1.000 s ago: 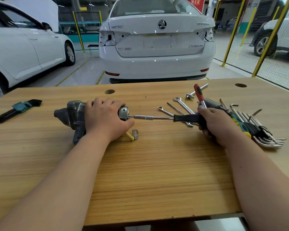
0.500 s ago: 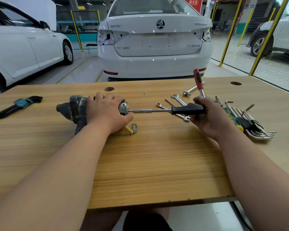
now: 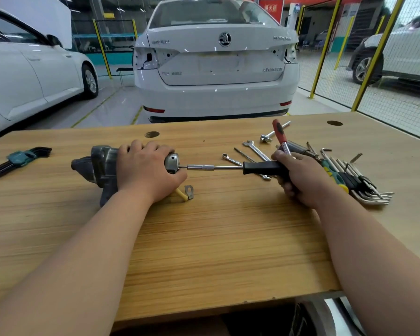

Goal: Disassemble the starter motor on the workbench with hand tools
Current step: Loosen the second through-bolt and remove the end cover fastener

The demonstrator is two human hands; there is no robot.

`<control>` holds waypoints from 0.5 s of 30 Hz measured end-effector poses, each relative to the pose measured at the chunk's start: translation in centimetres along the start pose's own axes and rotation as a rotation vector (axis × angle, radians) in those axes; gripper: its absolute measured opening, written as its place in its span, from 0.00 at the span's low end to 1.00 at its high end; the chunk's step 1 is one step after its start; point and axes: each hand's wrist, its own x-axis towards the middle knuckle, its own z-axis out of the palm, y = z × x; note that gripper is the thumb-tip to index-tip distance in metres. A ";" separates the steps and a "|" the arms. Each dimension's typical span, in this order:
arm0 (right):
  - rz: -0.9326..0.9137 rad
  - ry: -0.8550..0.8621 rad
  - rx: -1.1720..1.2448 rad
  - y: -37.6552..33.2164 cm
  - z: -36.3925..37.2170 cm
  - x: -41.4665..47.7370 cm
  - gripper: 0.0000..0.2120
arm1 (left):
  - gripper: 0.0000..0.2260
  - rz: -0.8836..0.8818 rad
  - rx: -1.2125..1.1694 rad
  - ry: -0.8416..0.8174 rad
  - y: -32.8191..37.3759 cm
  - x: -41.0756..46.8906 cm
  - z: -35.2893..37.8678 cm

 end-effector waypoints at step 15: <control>0.094 0.038 0.093 -0.6 1.0 0.1 0.17 | 0.30 -0.013 -0.024 0.068 0.0 -0.3 0.3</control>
